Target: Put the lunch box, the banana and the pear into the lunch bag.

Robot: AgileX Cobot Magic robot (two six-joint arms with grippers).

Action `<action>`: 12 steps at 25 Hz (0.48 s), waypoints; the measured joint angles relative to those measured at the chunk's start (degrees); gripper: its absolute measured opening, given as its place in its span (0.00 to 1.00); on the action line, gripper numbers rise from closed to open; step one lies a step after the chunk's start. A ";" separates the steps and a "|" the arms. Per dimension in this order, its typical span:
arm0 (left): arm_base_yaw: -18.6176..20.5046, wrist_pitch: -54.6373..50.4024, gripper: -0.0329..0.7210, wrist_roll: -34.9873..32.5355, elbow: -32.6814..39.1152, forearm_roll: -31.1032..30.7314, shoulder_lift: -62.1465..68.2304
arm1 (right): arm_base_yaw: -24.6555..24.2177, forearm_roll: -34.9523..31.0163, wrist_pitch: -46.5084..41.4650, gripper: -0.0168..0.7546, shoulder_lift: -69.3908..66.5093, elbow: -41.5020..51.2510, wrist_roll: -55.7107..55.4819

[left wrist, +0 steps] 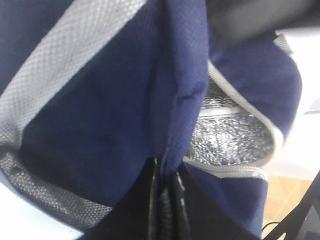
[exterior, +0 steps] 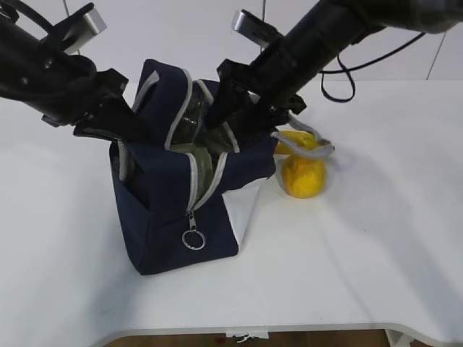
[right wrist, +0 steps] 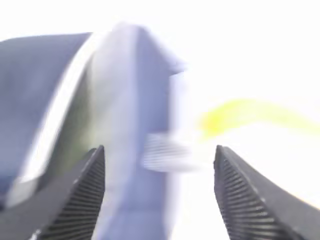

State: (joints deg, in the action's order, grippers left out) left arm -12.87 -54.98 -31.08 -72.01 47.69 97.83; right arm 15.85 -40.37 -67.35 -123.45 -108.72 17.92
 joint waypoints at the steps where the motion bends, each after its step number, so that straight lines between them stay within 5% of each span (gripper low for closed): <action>1: 0.00 0.00 0.05 0.00 0.00 -0.14 0.00 | 0.00 1.23 -1.23 0.69 0.00 -2.05 -0.97; 12: 0.00 -2.07 0.05 -0.13 0.00 -3.19 0.00 | 0.00 27.31 -3.43 0.69 0.00 -17.96 -6.90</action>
State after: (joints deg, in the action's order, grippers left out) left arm -12.87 -57.05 -31.22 -72.01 44.50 97.83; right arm 15.85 -13.05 -70.78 -123.45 -126.68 11.02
